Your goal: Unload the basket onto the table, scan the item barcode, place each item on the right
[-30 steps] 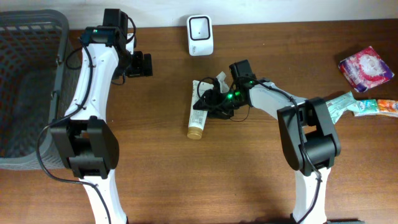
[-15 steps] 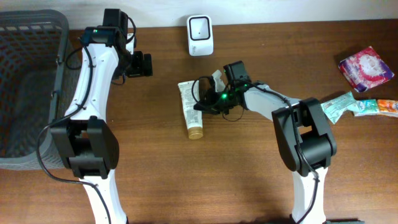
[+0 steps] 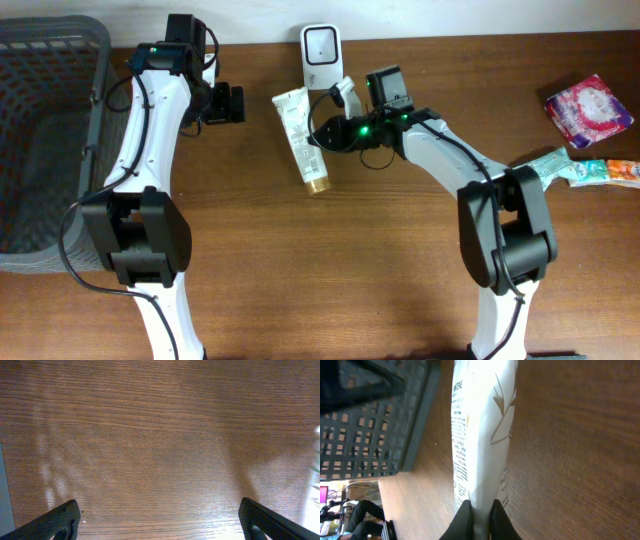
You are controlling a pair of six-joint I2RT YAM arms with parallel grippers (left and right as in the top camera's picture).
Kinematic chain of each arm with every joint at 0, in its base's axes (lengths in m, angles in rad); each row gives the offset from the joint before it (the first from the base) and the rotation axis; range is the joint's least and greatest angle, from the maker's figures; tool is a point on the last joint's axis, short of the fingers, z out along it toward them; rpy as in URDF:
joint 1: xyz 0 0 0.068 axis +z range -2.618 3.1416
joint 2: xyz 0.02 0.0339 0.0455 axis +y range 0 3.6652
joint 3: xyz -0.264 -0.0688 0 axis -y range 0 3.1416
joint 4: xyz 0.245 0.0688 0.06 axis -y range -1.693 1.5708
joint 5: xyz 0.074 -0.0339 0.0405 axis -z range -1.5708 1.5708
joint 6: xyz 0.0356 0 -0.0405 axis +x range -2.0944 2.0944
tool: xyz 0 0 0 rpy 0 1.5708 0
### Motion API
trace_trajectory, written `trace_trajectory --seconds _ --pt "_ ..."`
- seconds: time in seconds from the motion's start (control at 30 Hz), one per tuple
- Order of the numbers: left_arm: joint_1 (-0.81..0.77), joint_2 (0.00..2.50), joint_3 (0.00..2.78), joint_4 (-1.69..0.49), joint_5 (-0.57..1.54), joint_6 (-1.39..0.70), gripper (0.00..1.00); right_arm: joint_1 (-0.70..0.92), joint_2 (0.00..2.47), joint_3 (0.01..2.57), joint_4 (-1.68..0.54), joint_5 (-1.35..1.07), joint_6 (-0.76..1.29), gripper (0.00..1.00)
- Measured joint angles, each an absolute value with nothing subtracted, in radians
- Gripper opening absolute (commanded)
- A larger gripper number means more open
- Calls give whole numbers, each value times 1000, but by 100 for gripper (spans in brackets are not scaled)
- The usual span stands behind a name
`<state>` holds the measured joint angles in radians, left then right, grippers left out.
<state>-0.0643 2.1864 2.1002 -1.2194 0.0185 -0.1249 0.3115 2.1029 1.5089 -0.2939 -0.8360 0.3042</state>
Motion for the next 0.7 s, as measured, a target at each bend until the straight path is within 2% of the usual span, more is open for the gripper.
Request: trace_trajectory --seconds 0.17,0.4,0.43,0.47,0.57,0.6,0.63,0.67,0.7 --pt "-64 2186 2100 -1219 19 -125 99 270 2085 1524 -218 -877 337 4" --pt "-64 2186 2100 -1219 19 -125 99 229 2042 1668 -188 -1039 411 4" --pt "-64 2186 2100 -1219 19 -125 99 230 2034 1675 -202 -1042 416 7" --pt "-64 2186 2100 -1219 19 -126 99 230 2029 1681 -257 -1024 413 17" --pt "-64 2186 2100 -1220 19 -128 99 234 2028 1683 -427 -892 377 36" --pt "-64 2186 2100 -1219 19 -128 99 238 2028 1681 -483 -804 366 60" --pt "-64 2186 2100 -1219 19 -128 99 244 2028 1681 -502 -741 354 74" --pt "-64 2186 2100 -1220 19 -128 99 255 2028 1681 -522 -678 340 86" --pt "-64 2186 2100 -1219 19 -128 99 269 2028 1681 -525 -631 330 87"
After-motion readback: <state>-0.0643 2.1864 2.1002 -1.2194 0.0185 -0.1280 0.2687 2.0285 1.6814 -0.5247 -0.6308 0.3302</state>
